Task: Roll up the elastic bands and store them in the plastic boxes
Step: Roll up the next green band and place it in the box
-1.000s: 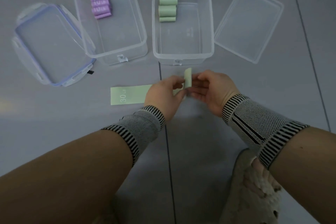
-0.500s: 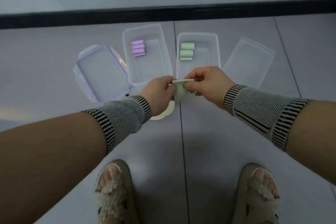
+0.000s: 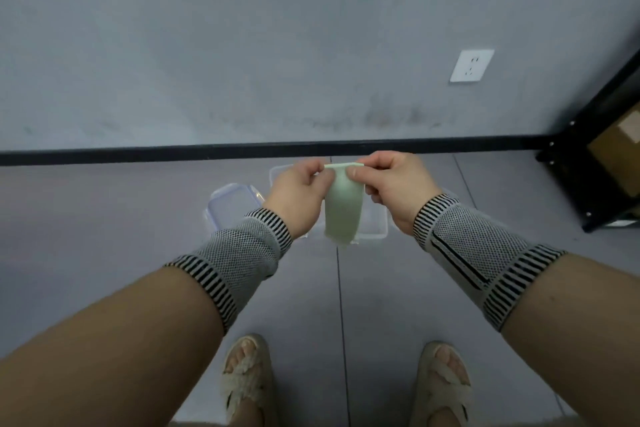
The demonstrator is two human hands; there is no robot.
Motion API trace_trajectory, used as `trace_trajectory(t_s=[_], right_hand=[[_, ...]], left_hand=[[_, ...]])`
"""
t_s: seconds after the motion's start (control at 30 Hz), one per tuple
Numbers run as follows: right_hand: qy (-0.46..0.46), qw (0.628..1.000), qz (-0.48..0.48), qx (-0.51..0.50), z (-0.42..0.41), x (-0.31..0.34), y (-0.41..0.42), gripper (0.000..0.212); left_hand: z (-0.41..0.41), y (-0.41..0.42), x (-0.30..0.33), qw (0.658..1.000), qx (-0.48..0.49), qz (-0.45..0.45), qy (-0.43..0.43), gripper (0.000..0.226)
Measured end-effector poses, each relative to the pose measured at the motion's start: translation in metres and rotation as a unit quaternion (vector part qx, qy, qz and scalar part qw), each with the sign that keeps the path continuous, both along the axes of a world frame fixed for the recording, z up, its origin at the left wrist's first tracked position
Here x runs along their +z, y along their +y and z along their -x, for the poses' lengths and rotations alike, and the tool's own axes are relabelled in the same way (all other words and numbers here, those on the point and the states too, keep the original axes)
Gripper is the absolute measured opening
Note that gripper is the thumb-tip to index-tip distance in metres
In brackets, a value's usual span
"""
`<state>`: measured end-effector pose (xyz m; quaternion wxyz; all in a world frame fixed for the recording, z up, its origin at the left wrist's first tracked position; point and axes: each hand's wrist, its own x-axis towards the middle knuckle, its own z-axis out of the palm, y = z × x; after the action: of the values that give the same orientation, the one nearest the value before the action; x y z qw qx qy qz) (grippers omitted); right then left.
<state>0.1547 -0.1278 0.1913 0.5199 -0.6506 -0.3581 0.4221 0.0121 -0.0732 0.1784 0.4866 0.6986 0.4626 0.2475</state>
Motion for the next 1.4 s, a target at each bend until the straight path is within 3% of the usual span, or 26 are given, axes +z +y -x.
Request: trace_trajectory(t_s=[0.23,0.47,0.63,0.83,1.03,1.23,1.4], right_hand=[[0.01,0.997,-0.06,-0.042,0.019,0.057,-0.058,0.017],[0.023,0.994,-0.079,-0.068,0.029,0.057,-0.094,0.019],[0.058,0.994,-0.084,-0.047,0.033,0.046,-0.099,0.01],[0.063,0.994,-0.072,-0.059,0.034,0.026,-0.089,0.006],[0.059,0.994,-0.071,-0.064,0.029,0.02,-0.077,0.009],[-0.001,0.996,-0.077,-0.035,0.027,0.022,-0.072,0.014],[-0.034,0.995,-0.08,-0.042,0.024,0.019,-0.069,0.021]], left_hand=[[0.0,-0.063,0.057,0.995,0.03,-0.012,-0.09,0.022],[0.002,-0.104,0.064,0.988,0.063,0.038,-0.138,0.023],[0.006,-0.108,0.047,0.988,0.068,0.054,-0.13,0.026],[0.004,-0.101,0.03,0.989,0.06,0.075,-0.115,0.044],[-0.002,-0.089,0.021,0.985,0.05,0.098,-0.136,0.023],[-0.007,-0.081,0.019,0.988,0.055,0.071,-0.125,0.021],[0.0,-0.072,0.02,0.98,0.03,0.136,-0.145,0.039]])
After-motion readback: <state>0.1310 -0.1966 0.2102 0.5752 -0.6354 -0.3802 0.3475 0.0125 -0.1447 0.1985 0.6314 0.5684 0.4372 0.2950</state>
